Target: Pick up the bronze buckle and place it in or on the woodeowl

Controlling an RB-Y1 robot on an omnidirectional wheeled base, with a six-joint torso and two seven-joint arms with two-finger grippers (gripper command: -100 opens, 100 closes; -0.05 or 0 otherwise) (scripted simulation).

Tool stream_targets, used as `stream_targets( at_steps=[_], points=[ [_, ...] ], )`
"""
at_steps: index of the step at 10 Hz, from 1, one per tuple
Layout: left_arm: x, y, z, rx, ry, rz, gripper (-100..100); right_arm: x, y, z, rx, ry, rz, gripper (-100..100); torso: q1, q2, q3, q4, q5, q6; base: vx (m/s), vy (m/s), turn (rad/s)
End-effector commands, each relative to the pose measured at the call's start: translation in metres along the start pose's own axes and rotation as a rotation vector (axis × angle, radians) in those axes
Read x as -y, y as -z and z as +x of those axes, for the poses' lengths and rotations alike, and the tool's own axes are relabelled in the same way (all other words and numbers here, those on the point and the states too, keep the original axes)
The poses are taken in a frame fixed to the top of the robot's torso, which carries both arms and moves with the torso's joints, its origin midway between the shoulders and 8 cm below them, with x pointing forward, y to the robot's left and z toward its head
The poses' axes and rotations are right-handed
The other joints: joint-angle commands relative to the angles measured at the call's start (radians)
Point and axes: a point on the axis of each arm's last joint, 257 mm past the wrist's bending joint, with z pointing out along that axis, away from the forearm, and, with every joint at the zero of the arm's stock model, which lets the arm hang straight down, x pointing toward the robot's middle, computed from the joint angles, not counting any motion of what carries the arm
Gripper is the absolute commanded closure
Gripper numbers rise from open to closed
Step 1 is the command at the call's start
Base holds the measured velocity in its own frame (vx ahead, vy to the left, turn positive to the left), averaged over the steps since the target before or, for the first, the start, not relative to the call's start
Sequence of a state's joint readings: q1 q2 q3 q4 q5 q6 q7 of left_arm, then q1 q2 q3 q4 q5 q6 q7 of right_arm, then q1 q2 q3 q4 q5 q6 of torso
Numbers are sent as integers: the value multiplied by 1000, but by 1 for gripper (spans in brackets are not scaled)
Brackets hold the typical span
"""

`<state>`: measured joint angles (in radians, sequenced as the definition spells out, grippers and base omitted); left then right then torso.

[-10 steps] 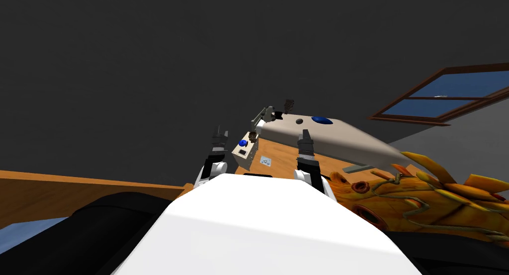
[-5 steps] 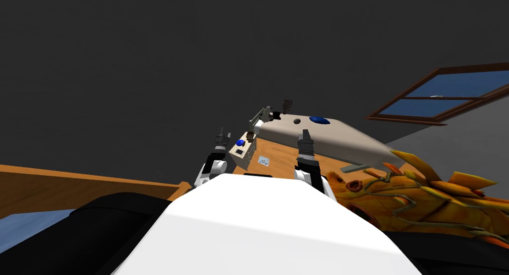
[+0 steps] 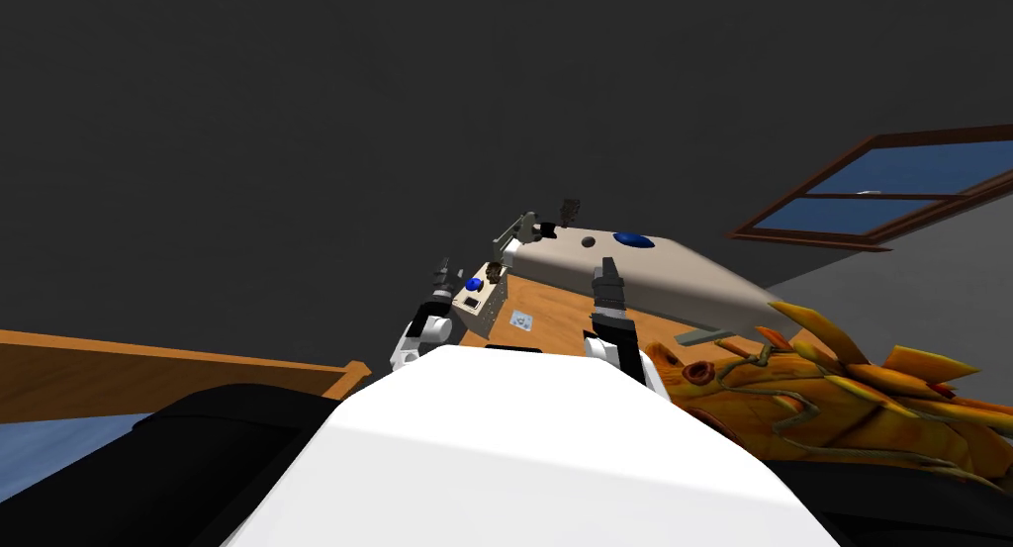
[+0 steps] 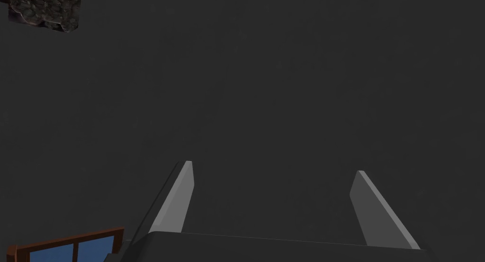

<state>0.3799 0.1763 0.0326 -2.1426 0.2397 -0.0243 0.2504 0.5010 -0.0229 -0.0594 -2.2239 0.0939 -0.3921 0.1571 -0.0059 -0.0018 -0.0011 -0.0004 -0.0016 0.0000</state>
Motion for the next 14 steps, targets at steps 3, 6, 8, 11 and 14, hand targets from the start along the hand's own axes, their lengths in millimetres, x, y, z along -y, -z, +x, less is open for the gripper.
stream_targets(
  at_steps=[3, 6, 8, 11, 14],
  points=[
    [-33, -6, -16, 34, 81, -110, -100, 0, 0, 0, 0, 0, 0, 0, 2, 0, 0, 0, 0, 0, 20, -75, 14],
    [-68, -6, -34, 78, 157, -215, -100, 0, 0, 0, 0, 0, 0, 0, 1, -1, -1, 0, 0, 0, 49, -93, 24],
    [-89, -3, -45, 110, 195, -284, -100, 0, 0, 0, 0, 0, 0, 0, 0, -3, -2, -1, 0, 0, 59, -79, 25],
    [-126, 5, -67, 177, 273, -397, -100, 0, 0, 0, 0, 0, 0, 0, 2, -4, -2, -1, 0, 0, 82, -76, 37],
    [-159, 16, -91, 252, 349, -494, -100, 0, 0, 0, 0, 0, 0, 0, 2, -5, -3, -1, 1, 0, 98, -68, 44]
  ],
)
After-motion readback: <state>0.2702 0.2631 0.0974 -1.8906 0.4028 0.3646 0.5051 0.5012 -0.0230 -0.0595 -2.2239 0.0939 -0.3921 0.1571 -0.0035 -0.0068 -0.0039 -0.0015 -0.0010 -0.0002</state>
